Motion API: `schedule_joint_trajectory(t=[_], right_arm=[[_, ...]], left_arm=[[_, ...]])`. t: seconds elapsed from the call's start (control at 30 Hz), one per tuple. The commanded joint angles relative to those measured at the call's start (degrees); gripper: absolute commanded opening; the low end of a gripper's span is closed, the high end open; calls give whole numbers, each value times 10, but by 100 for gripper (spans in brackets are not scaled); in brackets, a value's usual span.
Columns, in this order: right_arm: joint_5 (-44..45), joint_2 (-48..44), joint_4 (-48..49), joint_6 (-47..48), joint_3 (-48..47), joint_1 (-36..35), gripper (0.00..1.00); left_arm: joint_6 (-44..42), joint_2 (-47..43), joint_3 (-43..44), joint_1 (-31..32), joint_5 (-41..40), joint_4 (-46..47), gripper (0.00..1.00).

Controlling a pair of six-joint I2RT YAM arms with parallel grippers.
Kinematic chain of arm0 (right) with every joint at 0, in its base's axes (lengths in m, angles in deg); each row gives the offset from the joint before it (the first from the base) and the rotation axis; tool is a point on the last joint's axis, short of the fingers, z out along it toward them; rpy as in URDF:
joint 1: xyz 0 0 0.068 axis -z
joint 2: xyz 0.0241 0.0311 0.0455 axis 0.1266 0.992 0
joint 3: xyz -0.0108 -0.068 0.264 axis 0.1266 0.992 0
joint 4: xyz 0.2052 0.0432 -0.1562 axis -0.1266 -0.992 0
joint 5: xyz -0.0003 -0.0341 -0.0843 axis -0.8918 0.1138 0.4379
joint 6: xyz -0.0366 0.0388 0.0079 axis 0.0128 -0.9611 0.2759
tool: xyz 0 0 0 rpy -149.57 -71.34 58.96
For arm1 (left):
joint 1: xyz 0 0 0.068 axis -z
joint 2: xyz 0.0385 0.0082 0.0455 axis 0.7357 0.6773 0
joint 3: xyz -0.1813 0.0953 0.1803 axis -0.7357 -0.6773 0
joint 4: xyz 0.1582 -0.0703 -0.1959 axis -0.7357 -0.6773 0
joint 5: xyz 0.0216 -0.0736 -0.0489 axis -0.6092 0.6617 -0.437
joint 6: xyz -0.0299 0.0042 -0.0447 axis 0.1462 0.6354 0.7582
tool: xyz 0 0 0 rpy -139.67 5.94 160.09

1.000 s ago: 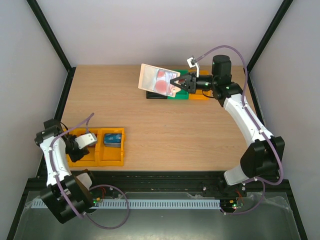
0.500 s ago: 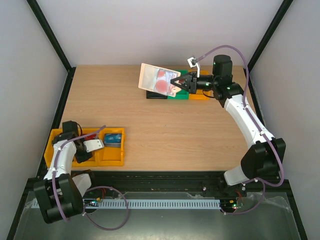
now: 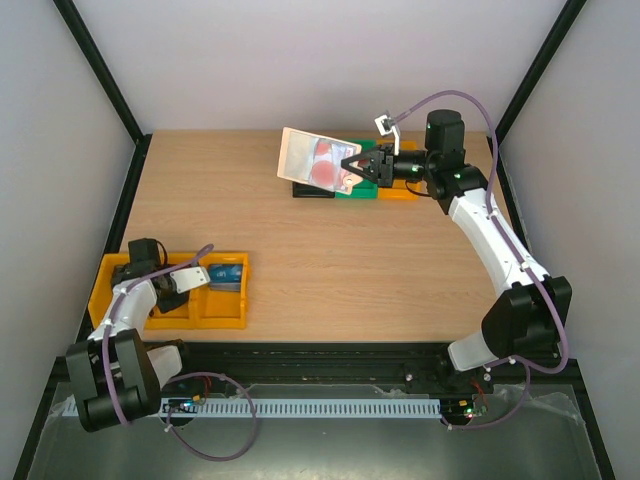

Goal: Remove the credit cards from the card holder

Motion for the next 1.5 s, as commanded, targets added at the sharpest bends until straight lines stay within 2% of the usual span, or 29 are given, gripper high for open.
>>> schedule_joint_trajectory(t=[0.0,0.27,0.53,0.77,0.83,0.87,0.93,0.97,1.03,1.1,1.2,1.33,1.47], right_arm=[[-3,-7,0,9,-24,2,2],[-3,-7,-2,10,-23,2,2],[-2,-7,1,4,-23,3,2],[-1,-14,10,-11,-26,2,2],[-1,-18,14,-16,-21,2,2],[-2,-21,20,-22,-17,2,2],[-5,-24,40,-40,-5,1,2],[-6,-24,50,-49,-2,0,2],[-10,-19,55,-62,-8,-2,2],[-10,-14,46,-65,-21,-11,2],[1,-12,33,-60,-25,-42,2],[7,6,-10,-39,-46,-98,2],[18,15,-10,-52,-50,-143,2]], left_arm=[[15,24,-20,1,-29,100,2],[18,5,-21,1,-11,121,2],[26,-55,52,-10,103,-47,6],[34,-66,142,-49,159,-157,20],[51,-69,182,-68,192,-179,28],[67,-69,208,-72,214,-190,38],[110,-65,267,-70,277,-214,56],[160,-60,300,-61,327,-213,62],[335,-46,353,-10,374,-165,71],[508,-30,385,66,381,-75,79],[645,-12,414,159,426,-15,99],[809,24,428,211,507,74,99],[813,31,420,248,545,91,99]])
